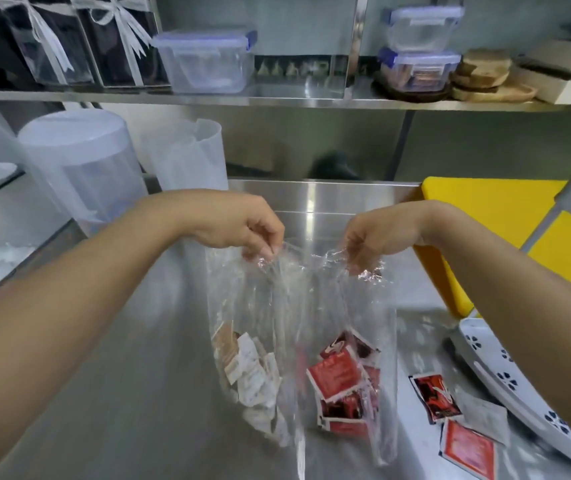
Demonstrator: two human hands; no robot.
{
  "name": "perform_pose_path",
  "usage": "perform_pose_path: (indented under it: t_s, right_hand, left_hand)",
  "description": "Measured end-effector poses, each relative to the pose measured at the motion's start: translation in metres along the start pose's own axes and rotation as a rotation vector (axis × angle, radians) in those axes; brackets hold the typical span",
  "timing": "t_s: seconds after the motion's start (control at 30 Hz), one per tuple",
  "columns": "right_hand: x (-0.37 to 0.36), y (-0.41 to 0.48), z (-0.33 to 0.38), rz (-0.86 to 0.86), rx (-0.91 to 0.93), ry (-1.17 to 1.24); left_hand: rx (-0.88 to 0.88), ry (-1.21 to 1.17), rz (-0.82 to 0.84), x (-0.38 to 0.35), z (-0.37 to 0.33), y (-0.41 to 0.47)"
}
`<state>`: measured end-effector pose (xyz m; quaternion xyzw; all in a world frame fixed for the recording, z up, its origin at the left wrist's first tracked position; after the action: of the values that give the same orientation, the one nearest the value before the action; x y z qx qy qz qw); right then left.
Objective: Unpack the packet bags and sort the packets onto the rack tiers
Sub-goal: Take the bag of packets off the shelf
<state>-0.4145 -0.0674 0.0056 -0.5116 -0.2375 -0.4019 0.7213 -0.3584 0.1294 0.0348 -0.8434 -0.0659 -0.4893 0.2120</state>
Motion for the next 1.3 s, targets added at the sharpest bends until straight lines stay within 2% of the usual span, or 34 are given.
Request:
perform_pose_path:
  t_s: [0.07, 0.17, 0.3, 0.5, 0.67, 0.83, 1.0, 1.07, 1.13, 1.2, 1.3]
  right_hand:
    - [-0.008, 0.020, -0.009, -0.013, -0.065, -0.008]
    - [-0.013, 0.049, -0.026, -0.140, -0.157, -0.048]
    - [-0.015, 0.079, -0.051, -0.254, -0.232, -0.098]
    - [-0.031, 0.127, -0.082, -0.396, -0.294, -0.081]
    - [-0.053, 0.153, -0.103, -0.355, -0.358, -0.032]
    - [-0.064, 0.160, -0.111, -0.363, -0.401, -0.046]
    - [-0.067, 0.146, -0.098, -0.704, -0.311, -0.074]
    - [-0.075, 0.139, -0.090, -0.778, -0.285, 0.008]
    - [-0.087, 0.129, -0.083, -0.776, -0.298, 0.222]
    - [-0.102, 0.117, -0.076, -0.760, -0.333, 0.461]
    - [-0.126, 0.100, -0.064, -0.686, -0.352, 0.696]
  left_hand:
    - [0.016, 0.074, -0.036, -0.012, 0.017, 0.021]
    - [0.051, 0.283, -0.185, -0.029, 0.037, 0.051]
    - [0.070, 0.375, -0.293, -0.043, 0.068, 0.090]
    - [0.134, 0.334, -0.290, -0.080, 0.117, 0.136]
    - [0.204, 0.263, -0.287, -0.111, 0.145, 0.150]
    - [0.199, 0.216, -0.401, -0.123, 0.150, 0.145]
    - [0.253, 0.173, -0.580, -0.129, 0.130, 0.132]
    - [0.307, 0.121, -0.645, -0.134, 0.116, 0.125]
    - [0.350, 0.085, -0.657, -0.143, 0.098, 0.118]
    - [0.387, 0.062, -0.612, -0.157, 0.081, 0.113]
    - [0.422, 0.018, -0.508, -0.184, 0.060, 0.108]
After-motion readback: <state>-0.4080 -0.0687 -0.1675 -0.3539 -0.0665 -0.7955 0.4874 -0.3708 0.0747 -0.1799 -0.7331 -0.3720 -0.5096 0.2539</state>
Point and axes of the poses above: each hand's wrist, its own y-axis towards the middle knuckle, its own x-axis out of the back of the hand, z = x × y, the point moved 2 cm from there along y, towards the middle knuckle, and after that the axes turned 6 degrees about -x, right-handed, at the moved point
